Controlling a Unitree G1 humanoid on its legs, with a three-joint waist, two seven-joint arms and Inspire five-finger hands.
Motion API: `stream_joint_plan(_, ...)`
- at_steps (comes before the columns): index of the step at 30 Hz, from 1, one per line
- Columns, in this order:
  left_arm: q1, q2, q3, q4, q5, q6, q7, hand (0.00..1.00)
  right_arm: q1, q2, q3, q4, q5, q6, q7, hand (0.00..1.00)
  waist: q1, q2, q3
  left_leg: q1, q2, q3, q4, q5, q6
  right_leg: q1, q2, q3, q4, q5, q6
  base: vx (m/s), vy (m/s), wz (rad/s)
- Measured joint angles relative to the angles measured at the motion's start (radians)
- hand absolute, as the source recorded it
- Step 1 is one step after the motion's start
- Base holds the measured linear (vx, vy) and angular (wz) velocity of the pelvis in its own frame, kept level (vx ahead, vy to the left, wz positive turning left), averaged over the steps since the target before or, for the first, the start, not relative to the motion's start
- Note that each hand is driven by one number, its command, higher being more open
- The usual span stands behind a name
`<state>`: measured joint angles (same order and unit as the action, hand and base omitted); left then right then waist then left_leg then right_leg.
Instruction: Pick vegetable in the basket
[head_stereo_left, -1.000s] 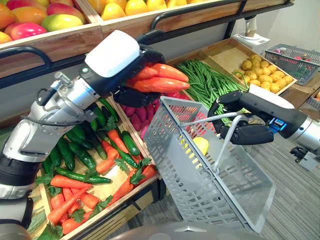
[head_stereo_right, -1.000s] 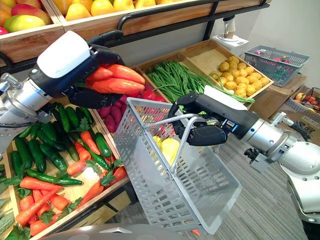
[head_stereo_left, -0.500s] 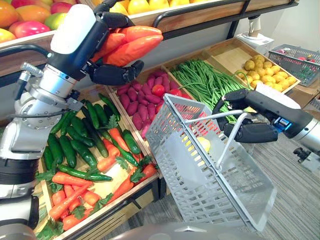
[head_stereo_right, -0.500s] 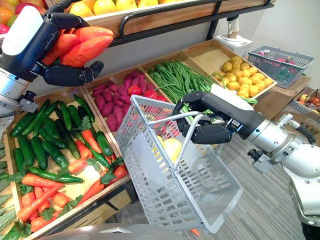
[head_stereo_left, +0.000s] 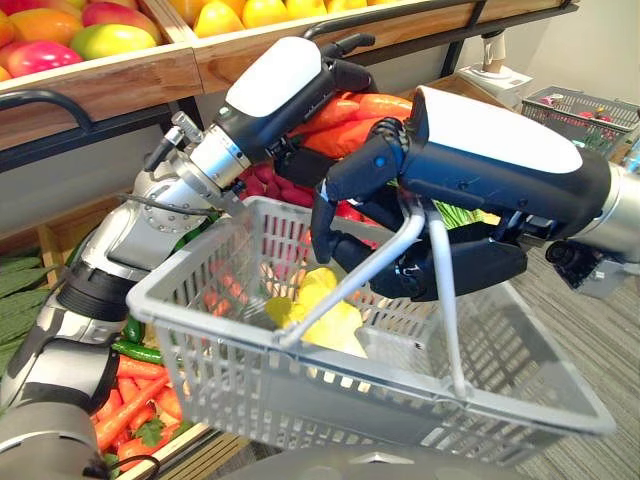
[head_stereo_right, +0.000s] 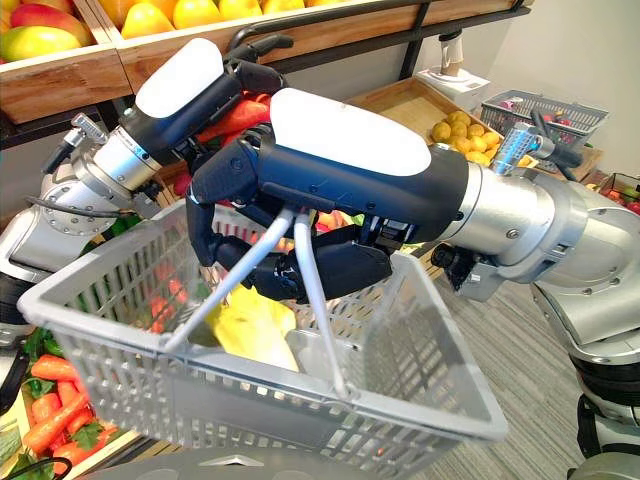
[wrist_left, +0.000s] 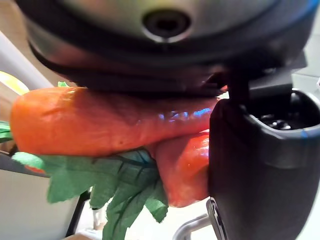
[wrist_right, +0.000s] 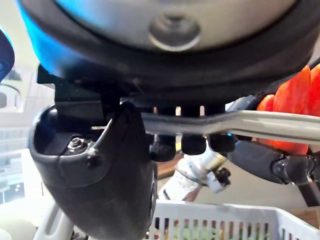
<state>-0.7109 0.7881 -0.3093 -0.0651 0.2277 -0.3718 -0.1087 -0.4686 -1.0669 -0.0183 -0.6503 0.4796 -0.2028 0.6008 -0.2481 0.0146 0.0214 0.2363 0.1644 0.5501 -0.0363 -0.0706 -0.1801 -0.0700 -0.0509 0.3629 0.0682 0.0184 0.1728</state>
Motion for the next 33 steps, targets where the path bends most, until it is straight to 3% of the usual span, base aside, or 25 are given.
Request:
stream_joint_plan(12,-0.033,0.003,-0.021,0.02,-0.028,0.0,-0.021,0.0,0.13,0.022,0.045,0.005,-0.063,0.012,-0.002,0.0,0.019,0.015,0.007,-0.006,-0.005,-0.044,-0.002,0.006,0.006,0.019,-0.017,-0.038,-0.006,0.0,0.0,-0.02,-0.037,0.1)
stream_joint_plan(20,-0.028,0.015,-0.021,0.008,-0.027,0.003,-0.028,0.0,0.184,0.132,0.044,0.008,-0.164,0.015,-0.021,0.0,0.029,0.03,0.013,-0.016,-0.004,-0.069,-0.004,0.016,0.01,0.023,-0.022,-0.06,-0.007,0.0,0.0,-0.03,-0.035,0.09)
stream_joint_plan(28,0.063,0.116,0.01,-0.146,-0.038,0.025,-0.069,0.0,0.285,0.206,0.042,0.009,-0.309,-0.005,-0.042,0.0,0.038,0.037,0.015,-0.012,-0.002,-0.079,-0.005,0.021,0.011,0.037,-0.024,-0.074,-0.01,-0.001,0.0,-0.02,-0.023,0.05)
stream_joint_plan(33,0.138,0.158,0.071,-0.224,-0.105,0.036,-0.105,0.0,0.309,0.209,0.038,0.009,-0.318,-0.001,-0.042,0.0,0.053,0.037,0.015,-0.014,0.0,-0.083,-0.005,0.023,0.01,0.038,-0.024,-0.078,-0.012,-0.001,0.0,-0.01,-0.008,0.02)
